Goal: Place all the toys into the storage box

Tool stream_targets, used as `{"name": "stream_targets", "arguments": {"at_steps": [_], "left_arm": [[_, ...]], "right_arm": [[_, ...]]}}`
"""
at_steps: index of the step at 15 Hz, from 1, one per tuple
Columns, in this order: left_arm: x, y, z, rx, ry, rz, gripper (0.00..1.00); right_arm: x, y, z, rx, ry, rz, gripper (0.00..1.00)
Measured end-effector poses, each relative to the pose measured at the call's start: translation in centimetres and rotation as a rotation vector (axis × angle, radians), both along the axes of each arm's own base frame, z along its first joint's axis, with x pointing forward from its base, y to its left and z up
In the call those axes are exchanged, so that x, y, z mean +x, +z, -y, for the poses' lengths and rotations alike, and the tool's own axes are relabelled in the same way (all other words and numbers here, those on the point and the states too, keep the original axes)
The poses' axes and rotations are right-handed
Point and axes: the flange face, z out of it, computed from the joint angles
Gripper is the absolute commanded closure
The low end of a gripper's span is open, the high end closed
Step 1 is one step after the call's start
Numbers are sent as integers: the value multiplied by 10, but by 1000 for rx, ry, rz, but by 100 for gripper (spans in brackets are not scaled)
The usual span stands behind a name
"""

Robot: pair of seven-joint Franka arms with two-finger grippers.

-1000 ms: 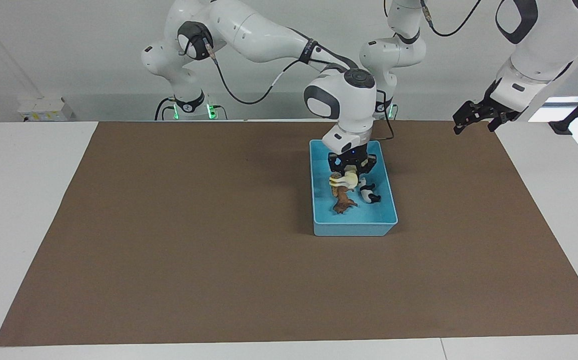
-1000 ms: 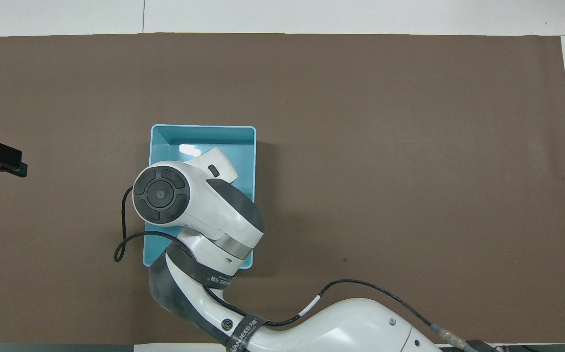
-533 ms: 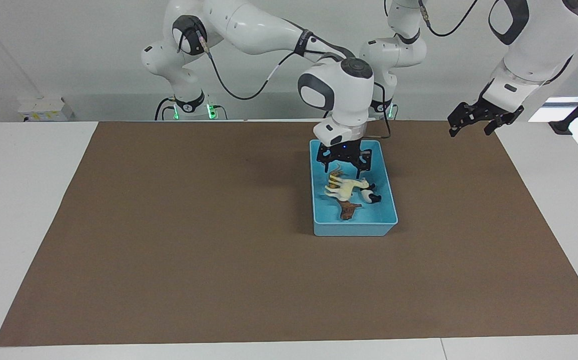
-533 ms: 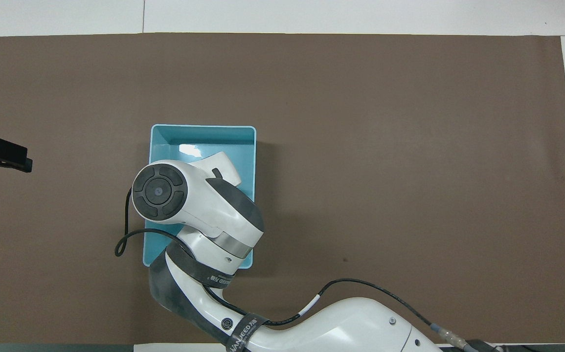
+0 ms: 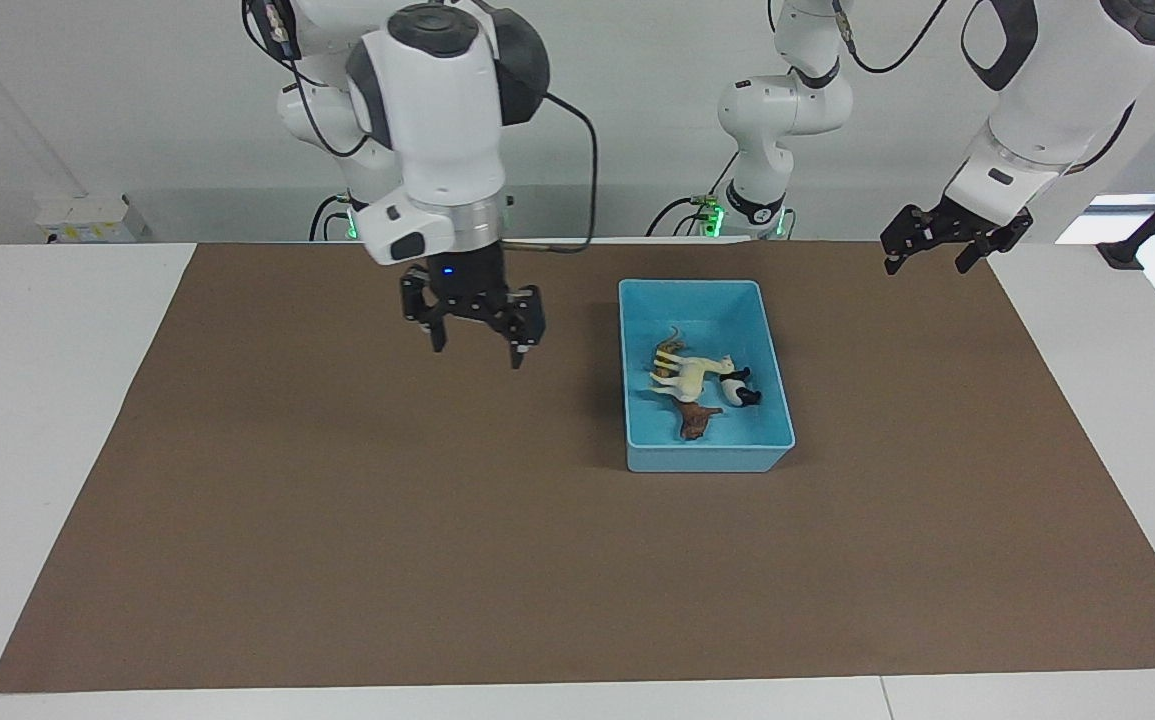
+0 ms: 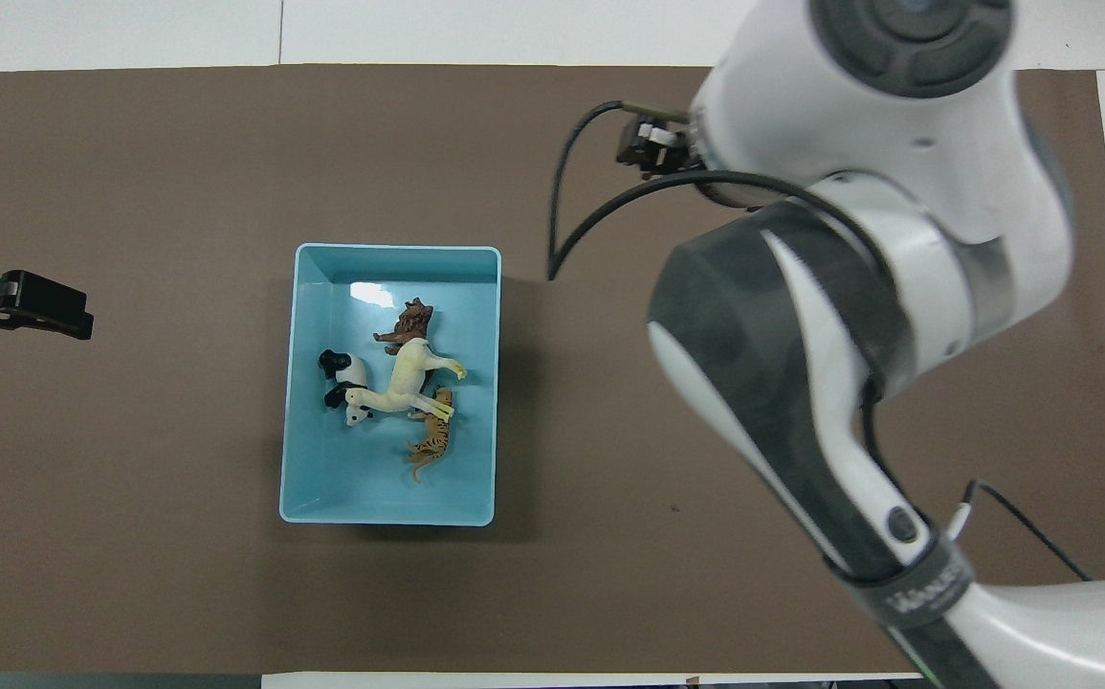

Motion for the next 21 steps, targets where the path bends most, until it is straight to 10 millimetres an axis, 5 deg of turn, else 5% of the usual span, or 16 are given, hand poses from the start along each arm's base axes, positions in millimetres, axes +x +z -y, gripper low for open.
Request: {"name": "stream_targets", "arguments": {"at_steps": [5, 8, 12, 15, 21], "left_arm": [[2, -14, 1, -1, -3, 23, 0], [-4, 2, 6, 0, -14, -3, 0], [-7, 4, 19, 2, -37, -18, 0], [-7, 4, 12, 2, -25, -22, 0], [-7, 4, 10, 2, -22, -24, 0]], "right_arm": [[13, -9, 181, -30, 161, -119, 0], [-13, -7, 244, -13, 147, -175, 0], [-73, 13, 246, -30, 149, -207, 0], [-110, 4, 239, -28, 155, -260, 0], [-110, 10, 254, -22, 127, -221, 0]]}}
